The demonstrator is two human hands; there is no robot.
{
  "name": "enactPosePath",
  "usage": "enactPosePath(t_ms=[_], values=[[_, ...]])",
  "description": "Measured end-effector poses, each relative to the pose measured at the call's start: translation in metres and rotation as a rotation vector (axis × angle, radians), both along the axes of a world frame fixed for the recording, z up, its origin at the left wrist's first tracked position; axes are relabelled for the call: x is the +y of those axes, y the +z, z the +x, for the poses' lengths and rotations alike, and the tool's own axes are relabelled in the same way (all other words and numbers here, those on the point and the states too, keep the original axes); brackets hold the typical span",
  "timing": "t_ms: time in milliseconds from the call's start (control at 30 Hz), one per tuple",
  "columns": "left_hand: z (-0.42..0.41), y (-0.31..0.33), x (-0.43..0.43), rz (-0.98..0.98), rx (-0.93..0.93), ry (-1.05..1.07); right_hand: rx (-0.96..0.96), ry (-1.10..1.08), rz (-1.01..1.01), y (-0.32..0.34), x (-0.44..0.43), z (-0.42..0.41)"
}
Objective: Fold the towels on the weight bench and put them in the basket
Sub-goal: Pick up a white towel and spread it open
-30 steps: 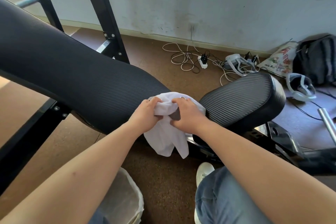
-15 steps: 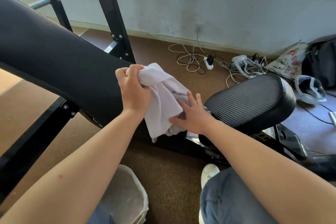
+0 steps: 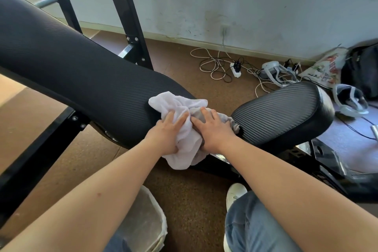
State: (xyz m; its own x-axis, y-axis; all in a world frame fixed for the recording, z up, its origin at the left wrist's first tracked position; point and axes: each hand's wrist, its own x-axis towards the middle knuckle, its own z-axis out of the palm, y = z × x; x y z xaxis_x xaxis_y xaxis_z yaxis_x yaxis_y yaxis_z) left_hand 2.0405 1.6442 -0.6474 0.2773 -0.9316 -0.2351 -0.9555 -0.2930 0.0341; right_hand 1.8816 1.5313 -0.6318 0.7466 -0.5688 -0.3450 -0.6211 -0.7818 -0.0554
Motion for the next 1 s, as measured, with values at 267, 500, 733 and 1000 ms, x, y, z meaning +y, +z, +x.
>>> enactPosePath(t_ms=[267,500,733,1000], values=[[-0.002,0.002,0.012,-0.153,0.060,0.215,0.048,-0.108,-0.072,-0.011,-0.001,-0.010],[0.011,0.026,0.024,-0.497,0.087,0.271,-0.005,-0.111,0.089,0.004,-0.006,-0.001],[0.009,0.057,0.026,-0.686,0.302,0.130,-0.540,-0.085,0.226,0.044,0.010,0.031],[0.010,0.080,0.048,-0.889,0.555,0.280,-0.746,-0.159,0.346,0.069,0.031,0.030]])
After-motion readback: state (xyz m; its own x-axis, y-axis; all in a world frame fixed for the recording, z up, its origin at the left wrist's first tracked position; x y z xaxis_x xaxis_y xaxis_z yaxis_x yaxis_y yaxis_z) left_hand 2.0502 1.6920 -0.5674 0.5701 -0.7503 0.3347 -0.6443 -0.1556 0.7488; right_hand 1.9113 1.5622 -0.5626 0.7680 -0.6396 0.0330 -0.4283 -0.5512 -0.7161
